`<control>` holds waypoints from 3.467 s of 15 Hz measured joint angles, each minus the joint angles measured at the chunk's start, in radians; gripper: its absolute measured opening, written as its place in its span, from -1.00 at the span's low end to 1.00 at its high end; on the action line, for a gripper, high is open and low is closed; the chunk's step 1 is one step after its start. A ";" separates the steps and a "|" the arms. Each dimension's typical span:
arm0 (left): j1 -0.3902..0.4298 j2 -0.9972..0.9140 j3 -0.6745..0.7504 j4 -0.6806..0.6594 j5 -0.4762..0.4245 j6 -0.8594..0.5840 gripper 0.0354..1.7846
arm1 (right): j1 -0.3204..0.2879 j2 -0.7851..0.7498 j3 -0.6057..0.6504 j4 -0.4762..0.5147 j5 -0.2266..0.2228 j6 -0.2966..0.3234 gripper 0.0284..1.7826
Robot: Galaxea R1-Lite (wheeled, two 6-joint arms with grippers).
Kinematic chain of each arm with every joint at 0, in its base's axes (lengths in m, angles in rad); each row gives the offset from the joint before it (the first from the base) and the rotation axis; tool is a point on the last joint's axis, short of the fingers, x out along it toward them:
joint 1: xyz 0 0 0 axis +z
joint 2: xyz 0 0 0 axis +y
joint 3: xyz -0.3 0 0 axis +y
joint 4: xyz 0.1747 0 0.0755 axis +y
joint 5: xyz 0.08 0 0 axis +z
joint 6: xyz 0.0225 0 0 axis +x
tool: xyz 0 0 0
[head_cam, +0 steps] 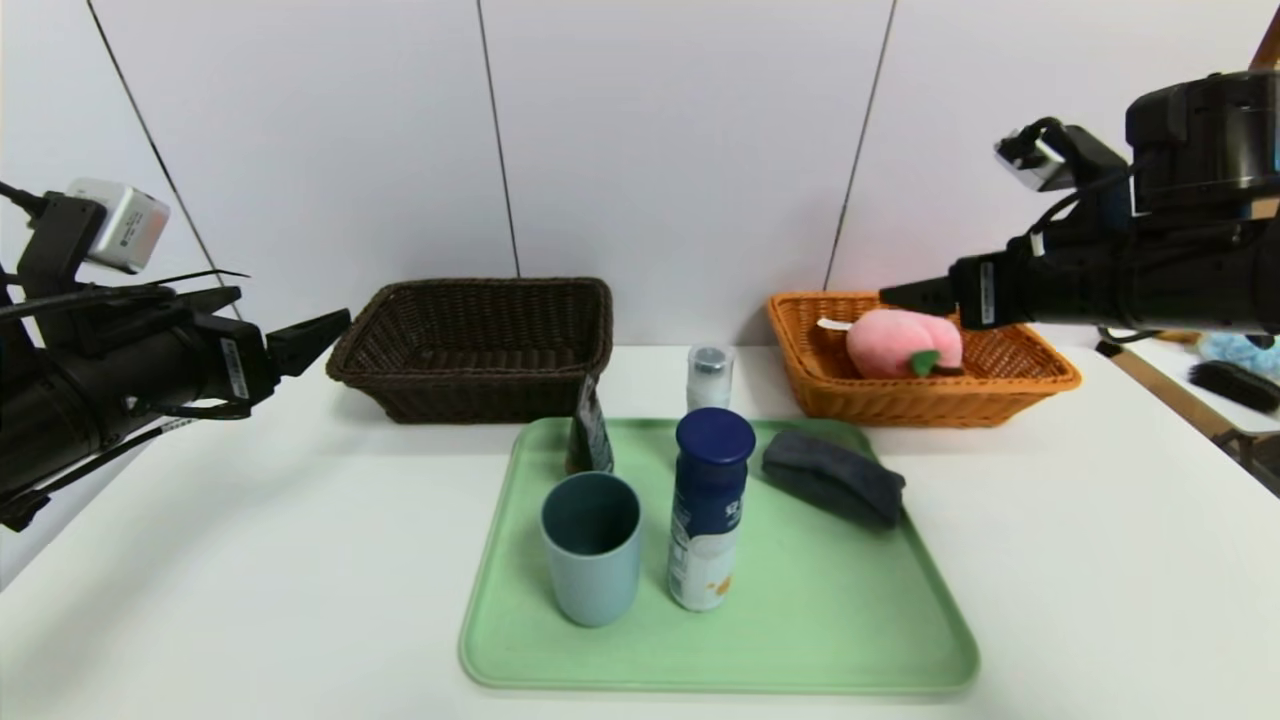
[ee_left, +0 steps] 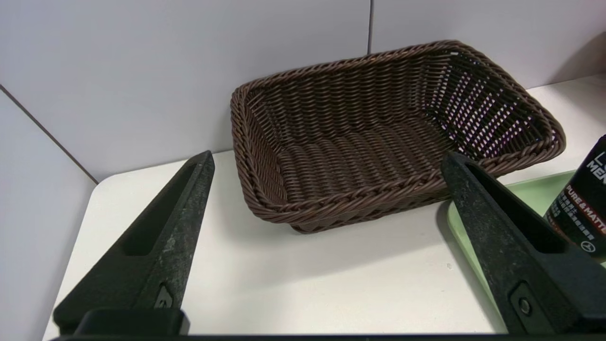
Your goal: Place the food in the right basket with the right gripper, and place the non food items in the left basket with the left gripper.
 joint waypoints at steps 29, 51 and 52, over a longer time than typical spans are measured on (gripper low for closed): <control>0.006 0.001 0.035 -0.031 0.000 -0.032 0.89 | 0.180 0.239 0.325 -0.217 -0.038 0.033 -0.02; 0.005 0.003 0.035 -0.057 0.015 -0.024 0.89 | -0.049 0.308 -0.142 -0.151 0.034 0.044 -0.71; 0.005 0.004 0.035 -0.057 0.016 -0.024 0.89 | -0.049 0.337 -0.151 -0.156 0.013 0.031 -0.71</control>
